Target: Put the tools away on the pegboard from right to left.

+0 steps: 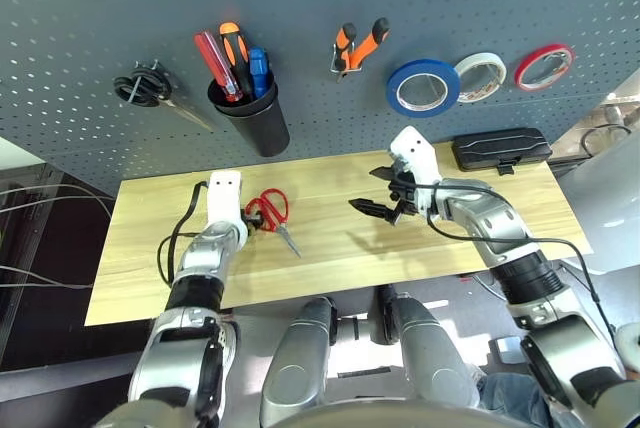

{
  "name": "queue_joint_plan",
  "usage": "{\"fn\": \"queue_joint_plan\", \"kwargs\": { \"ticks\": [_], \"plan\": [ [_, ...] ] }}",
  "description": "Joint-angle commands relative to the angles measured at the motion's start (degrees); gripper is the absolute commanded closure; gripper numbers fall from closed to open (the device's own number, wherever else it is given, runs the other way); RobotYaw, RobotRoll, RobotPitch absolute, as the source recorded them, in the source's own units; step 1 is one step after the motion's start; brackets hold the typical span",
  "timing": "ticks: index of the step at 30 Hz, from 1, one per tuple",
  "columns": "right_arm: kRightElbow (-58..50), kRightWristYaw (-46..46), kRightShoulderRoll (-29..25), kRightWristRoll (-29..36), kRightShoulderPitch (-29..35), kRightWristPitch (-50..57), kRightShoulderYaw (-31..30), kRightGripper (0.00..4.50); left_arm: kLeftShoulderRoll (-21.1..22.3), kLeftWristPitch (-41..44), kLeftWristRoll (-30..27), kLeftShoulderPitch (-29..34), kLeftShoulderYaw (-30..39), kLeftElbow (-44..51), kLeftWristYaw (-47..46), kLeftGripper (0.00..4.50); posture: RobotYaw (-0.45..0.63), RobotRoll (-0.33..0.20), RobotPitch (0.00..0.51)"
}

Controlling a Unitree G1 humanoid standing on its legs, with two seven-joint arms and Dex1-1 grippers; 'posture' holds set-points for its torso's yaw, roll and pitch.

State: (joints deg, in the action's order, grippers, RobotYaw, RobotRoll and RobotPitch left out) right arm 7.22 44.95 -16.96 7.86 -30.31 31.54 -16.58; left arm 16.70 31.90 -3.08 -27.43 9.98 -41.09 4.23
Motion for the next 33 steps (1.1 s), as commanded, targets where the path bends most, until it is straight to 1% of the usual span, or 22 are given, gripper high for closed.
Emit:
{"fn": "queue_joint_plan", "kwargs": {
  "ticks": [1,5,6,7,9,10,13,18,21,22,24,27,30,31,33],
  "plan": [
    [0.05,-0.16,0.37,-0.40,-0.01,0.02,-0.64,0.00,-1.27,3.23,-0.71,1.97,-0.23,-5.02,1.12,2.70,0.00,0.000,0.269],
    [-0.26,-0.27,0.37,-0.28,-0.11,-0.01,-0.39,0.00,-1.83,2.90,-1.51,3.17,-0.10,-3.23,2.52,4.03,-0.01,0.000,0.266],
    [-0.35,-0.28,0.38,-0.25,-0.14,-0.19,-0.31,0.00,-1.94,1.13,-1.91,3.75,0.01,-1.72,3.22,4.39,0.00,0.000,0.264],
    [-0.48,-0.27,0.40,-0.20,-0.20,-0.36,-0.24,0.00,-2.06,-0.36,-2.21,4.32,0.18,0.01,3.55,4.48,0.00,0.000,0.264],
    [-0.74,-0.24,0.43,-0.06,-0.32,-0.61,-0.12,0.00,-2.17,-2.10,-2.31,5.50,0.60,3.23,2.77,4.48,0.00,0.000,0.264],
    [-0.95,-0.20,0.43,-0.03,-0.46,-0.74,-0.11,0.00,-2.28,-4.35,-2.59,6.47,0.58,5.62,3.43,4.48,0.00,0.000,0.264],
    [-1.68,-0.04,0.52,0.12,-1.04,-1.19,-0.05,0.00,-2.08,-7.76,-3.12,11.35,0.43,16.45,4.45,4.48,0.01,0.000,0.259],
    [-3.35,0.93,0.02,0.47,-1.75,-2.12,-0.10,0.00,-0.67,-9.01,-2.79,19.18,0.56,31.66,4.94,4.48,0.02,0.000,0.256],
    [-5.30,1.68,0.03,1.29,-2.24,-2.76,0.18,0.00,0.62,-12.86,-2.63,24.34,0.29,40.45,6.73,4.48,0.03,0.000,0.254],
    [-5.96,1.91,0.17,1.73,-2.46,-2.97,0.35,0.00,0.89,-14.53,-2.96,26.01,0.30,42.68,7.63,4.48,0.03,0.000,0.253],
    [-7.63,2.49,0.72,2.96,-3.23,-3.24,0.69,0.00,2.38,-19.67,-1.07,30.15,0.64,46.24,7.78,4.48,0.04,0.000,0.252],
    [-9.48,3.15,2.01,5.02,-4.62,-3.89,1.43,0.00,3.77,-30.60,1.96,35.80,1.94,50.79,6.78,4.48,0.04,0.000,0.251],
    [-10.40,3.97,3.51,7.11,-6.17,-5.26,2.32,0.00,2.88,-38.11,2.65,39.38,3.90,55.02,5.03,4.48,0.05,0.000,0.253],
    [-10.60,4.12,3.91,7.64,-6.52,-5.55,2.57,0.00,2.50,-39.30,2.55,39.94,4.56,55.86,4.40,4.48,0.05,0.000,0.253],
    [-10.86,4.19,5.02,8.76,-7.55,-6.65,3.31,0.00,0.68,-40.67,0.81,39.82,8.06,59.00,1.62,4.48,0.06,0.000,0.256]
  ]
}}
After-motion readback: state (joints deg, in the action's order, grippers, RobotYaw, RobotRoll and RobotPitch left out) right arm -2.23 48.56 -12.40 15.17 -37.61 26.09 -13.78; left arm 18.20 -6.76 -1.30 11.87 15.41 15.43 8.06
